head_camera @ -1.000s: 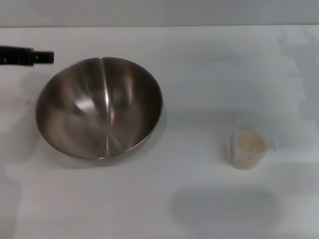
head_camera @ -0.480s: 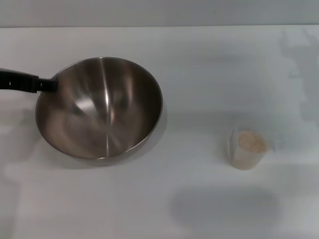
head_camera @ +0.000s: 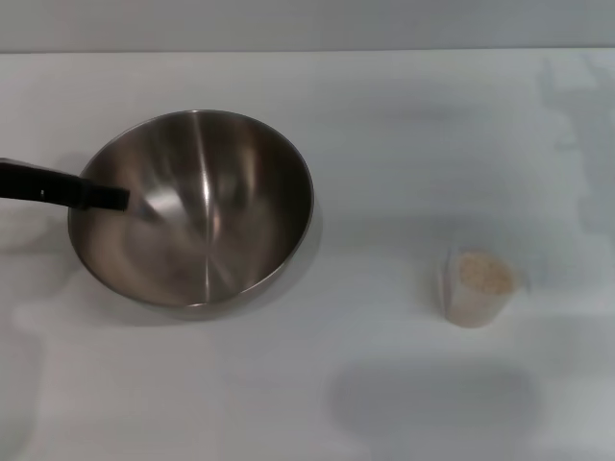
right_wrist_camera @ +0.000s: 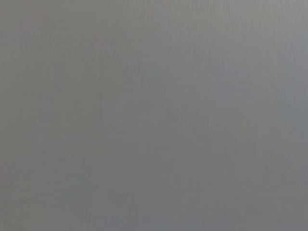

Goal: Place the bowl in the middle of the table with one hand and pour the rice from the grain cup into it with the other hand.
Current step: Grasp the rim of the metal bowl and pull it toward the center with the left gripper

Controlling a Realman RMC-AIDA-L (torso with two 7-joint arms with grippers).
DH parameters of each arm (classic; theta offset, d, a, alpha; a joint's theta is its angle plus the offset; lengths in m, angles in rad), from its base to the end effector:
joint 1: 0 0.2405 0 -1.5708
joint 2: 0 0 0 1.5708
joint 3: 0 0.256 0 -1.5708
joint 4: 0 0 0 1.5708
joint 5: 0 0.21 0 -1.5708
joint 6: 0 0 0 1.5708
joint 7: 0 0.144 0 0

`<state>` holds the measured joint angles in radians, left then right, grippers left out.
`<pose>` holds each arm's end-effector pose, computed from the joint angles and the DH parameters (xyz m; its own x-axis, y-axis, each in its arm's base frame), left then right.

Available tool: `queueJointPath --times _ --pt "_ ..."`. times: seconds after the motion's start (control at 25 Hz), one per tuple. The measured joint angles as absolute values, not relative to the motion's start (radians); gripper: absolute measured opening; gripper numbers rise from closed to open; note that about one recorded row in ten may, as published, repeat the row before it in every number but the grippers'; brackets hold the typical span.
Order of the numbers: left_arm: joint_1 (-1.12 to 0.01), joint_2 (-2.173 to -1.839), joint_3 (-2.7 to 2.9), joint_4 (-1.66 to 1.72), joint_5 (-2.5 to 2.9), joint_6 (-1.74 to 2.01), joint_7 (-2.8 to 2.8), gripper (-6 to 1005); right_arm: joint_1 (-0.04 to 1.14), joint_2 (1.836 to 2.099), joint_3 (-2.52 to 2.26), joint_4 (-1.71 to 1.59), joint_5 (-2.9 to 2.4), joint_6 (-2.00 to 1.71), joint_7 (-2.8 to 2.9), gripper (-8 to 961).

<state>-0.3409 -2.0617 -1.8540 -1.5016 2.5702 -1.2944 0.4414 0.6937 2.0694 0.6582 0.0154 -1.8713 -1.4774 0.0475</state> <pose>-0.2374 0.3516 0.0527 0.6079 0.7663 0.2079 0.7006 -0.3945 -0.5945 0.2535 0.3882 0.0533 0.6777 0.4839 -0.5537 -0.6110 -0.0485 -0.7901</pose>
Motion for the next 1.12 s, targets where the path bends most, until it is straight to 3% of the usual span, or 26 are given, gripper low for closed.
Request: queueJointPath --times 0.2,0.4,0.68,0.84,1.12 --pt "-0.385 -2.06 -1.861 -1.421 2.57 -1.296 0.447 773 0.696 2.07 0.658 0.019 -1.871 -1.477 0.009 567" --pt "-0.395 -2.059 -1.863 -1.409 2.571 -1.297 0.448 560 0.697 2.071 0.658 0.022 -1.871 -1.475 -0.004 567" --pt "-0.406 -2.059 -1.87 -1.407 2.571 -1.299 0.454 353 0.699 2.071 0.658 0.022 -1.871 -1.47 -0.005 567" --pt "-0.418 -2.058 -1.875 -1.385 2.571 -1.3 0.454 157 0.701 2.071 0.658 0.02 -1.871 -1.468 -0.005 566" --pt "-0.438 -2.059 -1.903 -1.357 2.566 -1.302 0.454 106 0.706 2.071 0.658 0.017 -1.871 -1.468 -0.005 566"
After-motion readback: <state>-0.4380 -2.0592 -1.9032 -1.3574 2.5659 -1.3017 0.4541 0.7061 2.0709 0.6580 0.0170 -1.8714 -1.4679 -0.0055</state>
